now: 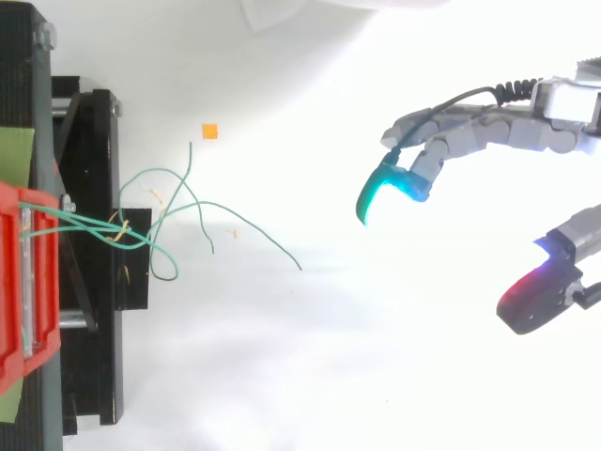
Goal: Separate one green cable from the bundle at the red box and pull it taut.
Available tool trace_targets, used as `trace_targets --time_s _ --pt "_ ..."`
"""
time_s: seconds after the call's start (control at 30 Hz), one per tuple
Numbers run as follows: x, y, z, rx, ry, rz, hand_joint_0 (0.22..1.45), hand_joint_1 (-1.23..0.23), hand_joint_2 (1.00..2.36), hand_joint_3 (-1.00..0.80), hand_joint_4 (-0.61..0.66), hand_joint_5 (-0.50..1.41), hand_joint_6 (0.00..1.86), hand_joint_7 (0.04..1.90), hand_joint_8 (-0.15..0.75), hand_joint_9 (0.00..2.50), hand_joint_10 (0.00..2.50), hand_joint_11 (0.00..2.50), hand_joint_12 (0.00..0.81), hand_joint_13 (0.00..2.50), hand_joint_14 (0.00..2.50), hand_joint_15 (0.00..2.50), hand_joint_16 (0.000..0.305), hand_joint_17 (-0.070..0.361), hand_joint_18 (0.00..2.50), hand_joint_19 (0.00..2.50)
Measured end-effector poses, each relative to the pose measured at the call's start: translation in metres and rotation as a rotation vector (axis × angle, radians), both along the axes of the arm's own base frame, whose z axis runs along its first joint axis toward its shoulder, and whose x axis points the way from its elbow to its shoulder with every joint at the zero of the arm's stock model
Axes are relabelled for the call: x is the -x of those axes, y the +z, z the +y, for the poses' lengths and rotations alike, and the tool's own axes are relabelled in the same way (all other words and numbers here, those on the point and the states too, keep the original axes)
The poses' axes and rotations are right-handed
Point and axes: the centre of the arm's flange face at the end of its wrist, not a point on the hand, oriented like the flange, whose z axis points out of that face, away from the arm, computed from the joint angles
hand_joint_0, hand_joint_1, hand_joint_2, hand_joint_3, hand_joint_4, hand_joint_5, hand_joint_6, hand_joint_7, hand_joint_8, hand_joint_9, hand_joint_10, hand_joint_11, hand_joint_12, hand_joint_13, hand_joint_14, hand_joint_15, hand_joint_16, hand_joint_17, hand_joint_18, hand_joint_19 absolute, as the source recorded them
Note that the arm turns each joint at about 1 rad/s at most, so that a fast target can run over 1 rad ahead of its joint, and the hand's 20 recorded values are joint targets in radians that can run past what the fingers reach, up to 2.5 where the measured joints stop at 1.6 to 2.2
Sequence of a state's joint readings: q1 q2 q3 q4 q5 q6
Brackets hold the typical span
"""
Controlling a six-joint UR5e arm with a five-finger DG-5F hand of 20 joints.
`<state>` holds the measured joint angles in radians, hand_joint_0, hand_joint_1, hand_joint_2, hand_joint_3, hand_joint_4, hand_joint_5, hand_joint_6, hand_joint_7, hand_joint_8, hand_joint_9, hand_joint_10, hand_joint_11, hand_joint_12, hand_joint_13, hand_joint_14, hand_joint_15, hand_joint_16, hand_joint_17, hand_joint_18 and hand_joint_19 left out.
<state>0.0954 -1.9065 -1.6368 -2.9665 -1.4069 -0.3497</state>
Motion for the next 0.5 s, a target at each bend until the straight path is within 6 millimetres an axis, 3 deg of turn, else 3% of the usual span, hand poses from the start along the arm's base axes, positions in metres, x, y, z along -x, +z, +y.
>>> trace_targets --time_s 0.3,0.5 --pt "-0.0001 0.0 0.0001 0.0 0.0 0.0 0.41 -0.51 1.0 -0.5 0.09 -0.3 0.5 0.79 0.27 0.0 0.01 0.54 0.241 0.0 0.02 0.47 0.038 0.086 0.0 0.7" --pt "-0.0001 0.0 0.0 0.0 0.0 0.0 0.43 -0.5 1.0 -0.5 0.06 -0.3 0.5 0.8 0.249 0.0 0.01 0.57 0.247 0.0 0.02 0.55 0.034 0.077 0.0 0.84"
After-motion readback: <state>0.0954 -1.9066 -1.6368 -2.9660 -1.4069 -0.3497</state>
